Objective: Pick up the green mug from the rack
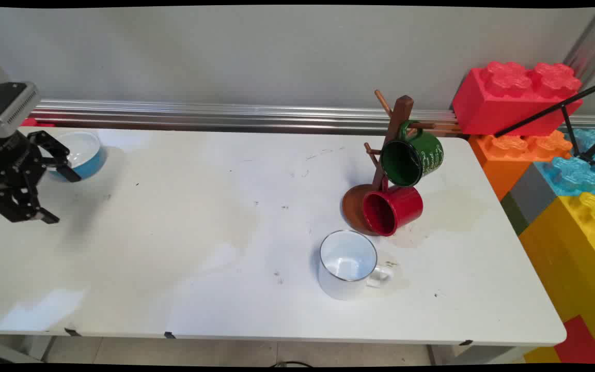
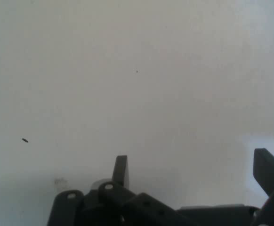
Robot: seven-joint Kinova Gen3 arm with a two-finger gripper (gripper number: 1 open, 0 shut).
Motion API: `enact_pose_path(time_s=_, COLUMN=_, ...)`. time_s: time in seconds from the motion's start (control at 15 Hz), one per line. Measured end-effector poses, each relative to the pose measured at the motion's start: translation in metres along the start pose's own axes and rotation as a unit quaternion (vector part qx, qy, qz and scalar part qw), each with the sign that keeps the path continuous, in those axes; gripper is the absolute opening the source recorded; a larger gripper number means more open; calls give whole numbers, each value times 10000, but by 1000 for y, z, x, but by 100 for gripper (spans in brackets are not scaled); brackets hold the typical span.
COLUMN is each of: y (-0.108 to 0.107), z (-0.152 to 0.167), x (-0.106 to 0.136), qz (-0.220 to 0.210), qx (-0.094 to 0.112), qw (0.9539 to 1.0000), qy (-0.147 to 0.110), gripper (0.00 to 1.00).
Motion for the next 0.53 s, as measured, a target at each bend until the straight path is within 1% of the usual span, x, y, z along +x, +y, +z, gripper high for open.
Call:
enact_pose_path(time_s=0.13, y=3, z=5, x=5, qz=-62, qx=2, qw=9999, qy=150, gripper=100)
enact_pose_path(time_s=0.27, y=6, z=11, x=18, qz=-154, qx=7, qw=9992, qy=378, gripper=100)
enact_pose_path(time_s=0.4, y=9, z=18, x=35, qz=-285, qx=16, qw=9976, qy=638, gripper=100)
enact_pose_path(time_s=0.53, y=14, z=25, x=61, qz=-468, qx=30, qw=9945, qy=940, gripper=100)
